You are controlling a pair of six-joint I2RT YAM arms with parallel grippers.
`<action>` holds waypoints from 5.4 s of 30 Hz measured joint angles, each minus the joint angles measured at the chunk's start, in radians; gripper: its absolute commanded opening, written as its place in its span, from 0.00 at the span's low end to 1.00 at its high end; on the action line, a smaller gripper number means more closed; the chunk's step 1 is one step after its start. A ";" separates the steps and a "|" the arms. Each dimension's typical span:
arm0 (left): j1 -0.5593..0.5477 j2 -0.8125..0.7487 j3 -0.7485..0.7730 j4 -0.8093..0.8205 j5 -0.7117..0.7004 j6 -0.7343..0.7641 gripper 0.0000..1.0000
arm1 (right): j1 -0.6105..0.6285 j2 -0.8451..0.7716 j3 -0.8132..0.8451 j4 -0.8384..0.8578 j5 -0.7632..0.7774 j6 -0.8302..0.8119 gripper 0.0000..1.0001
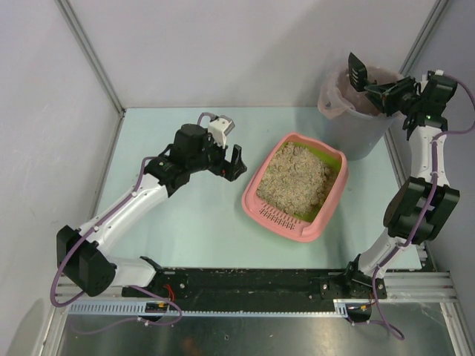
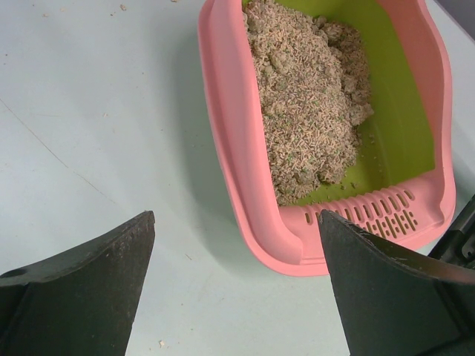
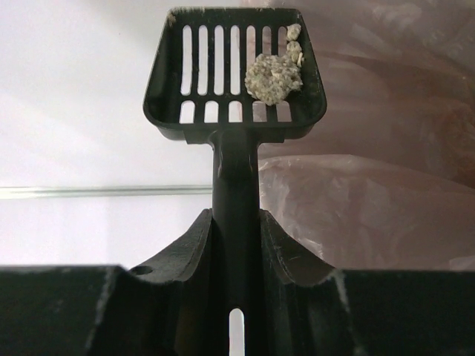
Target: Clean the litter box
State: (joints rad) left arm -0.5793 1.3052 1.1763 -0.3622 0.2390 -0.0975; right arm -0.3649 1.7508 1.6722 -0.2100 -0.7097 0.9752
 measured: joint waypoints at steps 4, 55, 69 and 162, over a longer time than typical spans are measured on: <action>0.000 0.000 0.000 0.000 0.000 0.000 0.96 | -0.013 0.000 -0.072 0.121 -0.018 0.119 0.00; -0.025 0.022 -0.008 0.043 0.026 -0.030 0.91 | 0.562 -0.518 -0.075 -0.406 0.477 -0.464 0.00; -0.065 0.179 -0.008 0.046 0.054 -0.042 0.83 | 0.990 -0.510 -0.074 -1.083 0.898 -0.497 0.00; -0.105 0.203 -0.005 0.036 0.061 -0.029 0.89 | 1.032 -0.723 -1.254 0.326 1.096 -0.637 0.00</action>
State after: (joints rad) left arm -0.6846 1.5078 1.1709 -0.3264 0.3000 -0.1268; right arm 0.6670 1.0275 0.4187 0.1162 0.3866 0.3382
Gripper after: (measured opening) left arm 0.889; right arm 0.289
